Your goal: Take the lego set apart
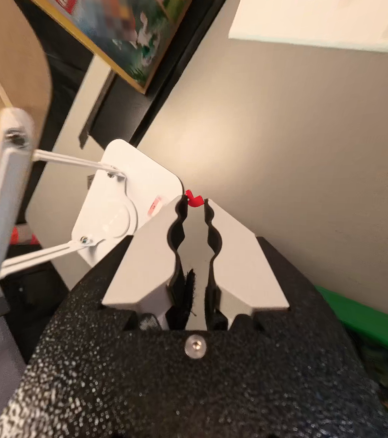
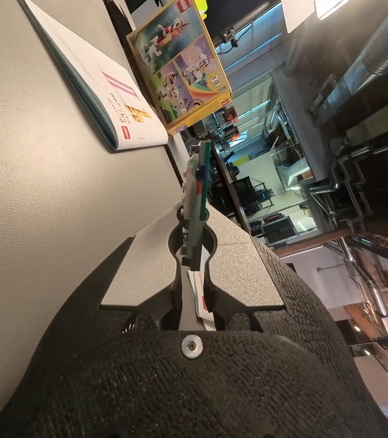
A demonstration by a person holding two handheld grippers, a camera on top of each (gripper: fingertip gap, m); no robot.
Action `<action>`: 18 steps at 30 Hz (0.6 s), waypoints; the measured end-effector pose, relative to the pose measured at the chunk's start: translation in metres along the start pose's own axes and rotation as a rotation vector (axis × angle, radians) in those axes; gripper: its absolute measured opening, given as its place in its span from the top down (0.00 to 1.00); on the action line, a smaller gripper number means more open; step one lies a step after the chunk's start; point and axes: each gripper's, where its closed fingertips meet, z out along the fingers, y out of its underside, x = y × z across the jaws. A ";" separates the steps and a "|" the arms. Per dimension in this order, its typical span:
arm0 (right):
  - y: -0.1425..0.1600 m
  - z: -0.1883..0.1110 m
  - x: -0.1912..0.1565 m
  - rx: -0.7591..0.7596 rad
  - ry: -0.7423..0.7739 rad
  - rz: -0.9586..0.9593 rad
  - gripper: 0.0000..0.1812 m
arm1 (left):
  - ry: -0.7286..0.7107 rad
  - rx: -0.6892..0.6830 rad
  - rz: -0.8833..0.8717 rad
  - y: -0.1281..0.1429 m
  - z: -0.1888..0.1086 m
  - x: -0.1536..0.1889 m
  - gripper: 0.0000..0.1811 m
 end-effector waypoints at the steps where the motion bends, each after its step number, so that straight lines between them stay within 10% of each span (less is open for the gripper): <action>1: 0.000 0.000 0.000 -0.001 0.001 -0.005 0.96 | -0.017 0.017 -0.008 -0.001 -0.018 0.004 0.93; 9: -0.002 0.000 -0.014 -0.014 -0.044 -0.140 0.96 | 0.067 -0.112 -0.264 0.076 -0.126 0.071 0.93; 18: 0.000 -0.002 -0.025 -0.097 -0.045 -0.357 0.95 | 0.216 -0.313 -0.582 0.149 -0.125 0.121 0.72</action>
